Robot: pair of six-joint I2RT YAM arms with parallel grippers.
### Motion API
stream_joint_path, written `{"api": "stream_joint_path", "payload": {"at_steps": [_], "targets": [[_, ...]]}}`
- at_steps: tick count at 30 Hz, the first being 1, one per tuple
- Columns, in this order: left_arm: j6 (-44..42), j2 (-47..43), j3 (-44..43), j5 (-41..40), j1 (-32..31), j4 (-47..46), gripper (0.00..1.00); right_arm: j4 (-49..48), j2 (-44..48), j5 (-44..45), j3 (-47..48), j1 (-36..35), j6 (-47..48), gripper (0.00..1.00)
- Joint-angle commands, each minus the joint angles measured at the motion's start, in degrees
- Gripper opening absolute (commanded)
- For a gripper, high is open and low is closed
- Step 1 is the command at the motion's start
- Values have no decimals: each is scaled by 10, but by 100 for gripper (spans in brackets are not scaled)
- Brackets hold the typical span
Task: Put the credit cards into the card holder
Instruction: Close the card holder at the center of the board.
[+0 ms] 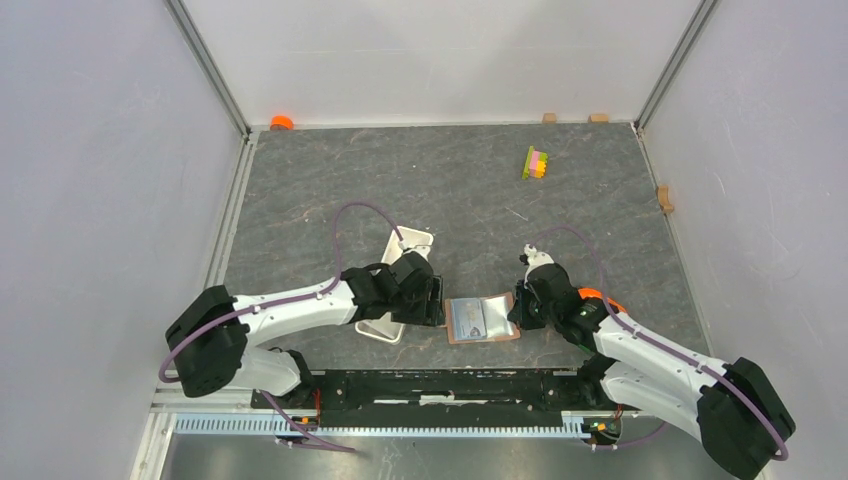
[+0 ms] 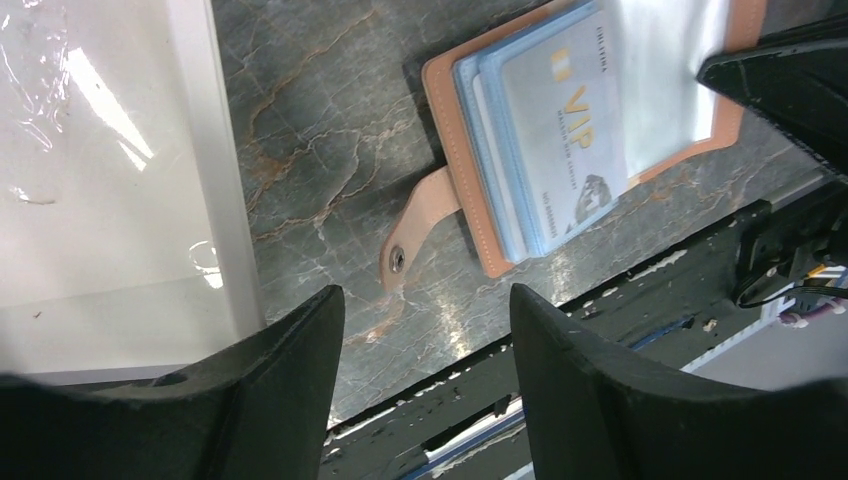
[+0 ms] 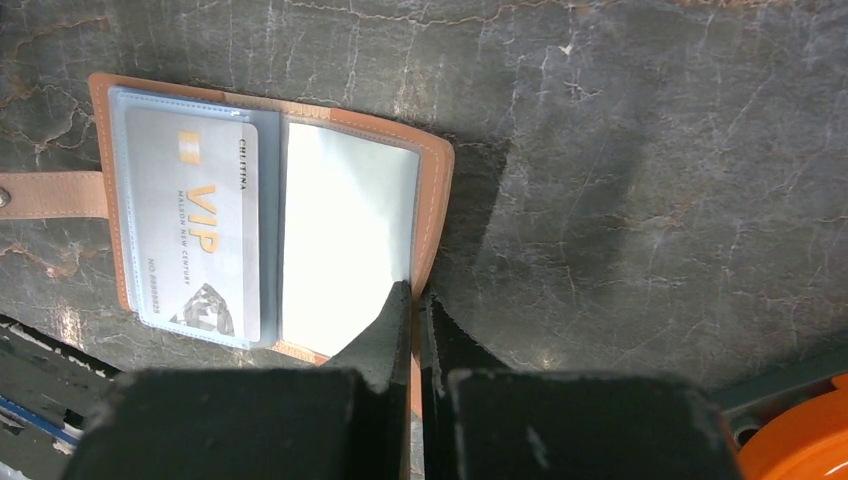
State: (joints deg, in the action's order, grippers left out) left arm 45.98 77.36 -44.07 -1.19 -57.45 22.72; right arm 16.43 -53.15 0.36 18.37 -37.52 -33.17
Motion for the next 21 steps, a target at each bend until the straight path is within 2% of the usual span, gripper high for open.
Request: {"api": "stream_joint_path", "payload": {"at_steps": [1,5,15,19,21], "targets": [[6,6,17,7,1,-25,67,-2,-6,14,-13,7,8,0],[13,19,29,22,1,-52,63,-7,-7,7,-17,10,8,0],[23,40,41,-1,1,-87,51,-18,-9,-2,-21,12,7,0],[26,39,51,-15,2,-101,37,-25,-10,-9,-24,12,8,0],[23,35,53,-25,2,-109,22,-35,-10,-28,-27,12,12,0]]}}
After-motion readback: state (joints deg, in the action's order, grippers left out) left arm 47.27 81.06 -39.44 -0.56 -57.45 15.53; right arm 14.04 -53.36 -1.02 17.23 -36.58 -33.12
